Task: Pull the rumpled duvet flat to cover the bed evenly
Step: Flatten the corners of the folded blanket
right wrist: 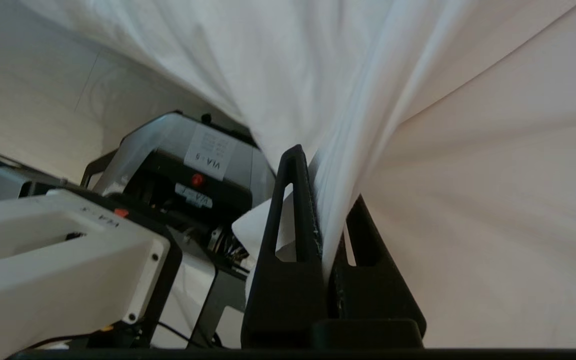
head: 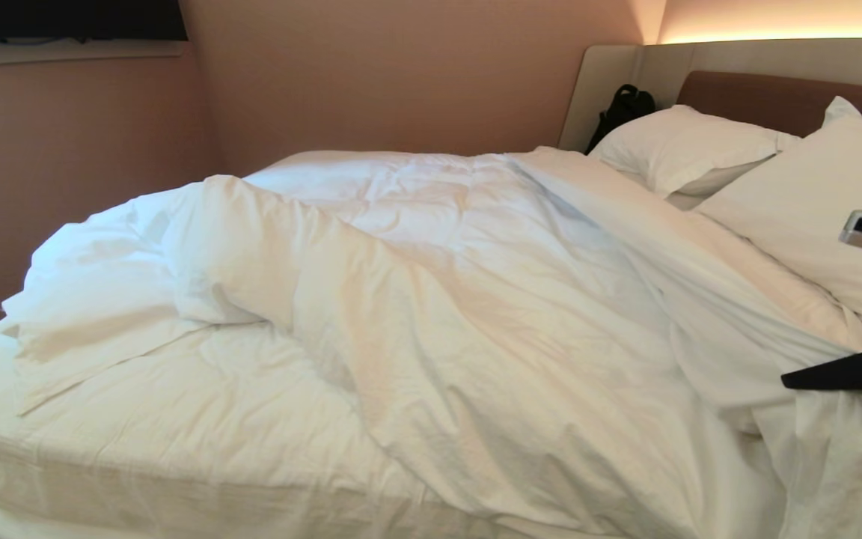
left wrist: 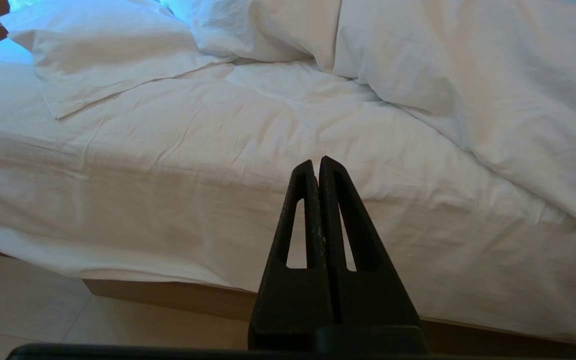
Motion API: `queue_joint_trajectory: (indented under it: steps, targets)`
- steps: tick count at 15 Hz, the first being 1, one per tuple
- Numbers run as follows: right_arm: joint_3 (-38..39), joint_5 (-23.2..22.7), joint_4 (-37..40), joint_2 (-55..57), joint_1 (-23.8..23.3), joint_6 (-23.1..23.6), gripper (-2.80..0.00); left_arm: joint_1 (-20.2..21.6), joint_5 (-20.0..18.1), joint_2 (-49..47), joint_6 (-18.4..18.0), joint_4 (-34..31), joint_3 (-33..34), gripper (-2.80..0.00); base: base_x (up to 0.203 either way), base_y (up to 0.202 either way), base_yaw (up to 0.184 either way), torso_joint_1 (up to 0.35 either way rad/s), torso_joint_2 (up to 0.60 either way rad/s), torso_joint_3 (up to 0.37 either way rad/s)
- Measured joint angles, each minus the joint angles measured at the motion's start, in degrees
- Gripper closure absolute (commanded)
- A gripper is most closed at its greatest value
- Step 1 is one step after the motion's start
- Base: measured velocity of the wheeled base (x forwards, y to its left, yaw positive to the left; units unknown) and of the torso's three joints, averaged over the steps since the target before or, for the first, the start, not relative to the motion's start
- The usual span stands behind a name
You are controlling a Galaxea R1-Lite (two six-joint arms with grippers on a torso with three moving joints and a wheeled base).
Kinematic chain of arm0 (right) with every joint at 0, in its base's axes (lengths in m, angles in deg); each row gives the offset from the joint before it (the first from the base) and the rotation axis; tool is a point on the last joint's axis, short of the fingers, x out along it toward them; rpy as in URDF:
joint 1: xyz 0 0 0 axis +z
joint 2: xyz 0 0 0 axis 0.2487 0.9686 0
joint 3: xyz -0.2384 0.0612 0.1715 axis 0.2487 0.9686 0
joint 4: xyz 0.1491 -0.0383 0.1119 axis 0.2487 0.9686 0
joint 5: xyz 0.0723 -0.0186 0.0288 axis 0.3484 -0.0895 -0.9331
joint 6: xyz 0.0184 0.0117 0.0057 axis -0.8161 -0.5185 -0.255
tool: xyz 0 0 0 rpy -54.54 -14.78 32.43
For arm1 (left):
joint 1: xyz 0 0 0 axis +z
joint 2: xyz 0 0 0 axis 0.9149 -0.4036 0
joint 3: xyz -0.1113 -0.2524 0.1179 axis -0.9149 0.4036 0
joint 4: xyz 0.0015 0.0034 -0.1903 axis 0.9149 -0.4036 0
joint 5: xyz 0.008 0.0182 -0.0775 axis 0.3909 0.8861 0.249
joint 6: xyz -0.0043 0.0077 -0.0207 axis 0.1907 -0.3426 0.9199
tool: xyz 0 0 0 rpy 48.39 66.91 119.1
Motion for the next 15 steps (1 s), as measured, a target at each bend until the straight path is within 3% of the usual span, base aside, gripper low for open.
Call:
queue_joint_trajectory:
  steps: [8, 9, 15]
  targets:
    - [4.75, 1.43, -0.20, 8.31, 3.69, -0.28, 0.00, 0.00, -0.01, 0.00, 0.00, 0.01, 0.00, 0.00, 0.000, 0.000, 0.000, 0.000, 0.00, 0.000]
    - [5.18, 1.43, -0.74, 9.18, 3.84, -0.35, -2.80, 0.00, -0.01, 0.00, -0.01, 0.01, 0.00, 0.00, 0.000, 0.000, 0.000, 0.000, 0.00, 0.000]
    - [6.38, 1.87, -5.84, 10.84, 4.03, -0.33, -2.80, 0.00, -0.01, 0.00, -0.01, 0.01, 0.00, 0.00, 0.000, 0.000, 0.000, 0.000, 0.00, 0.000]
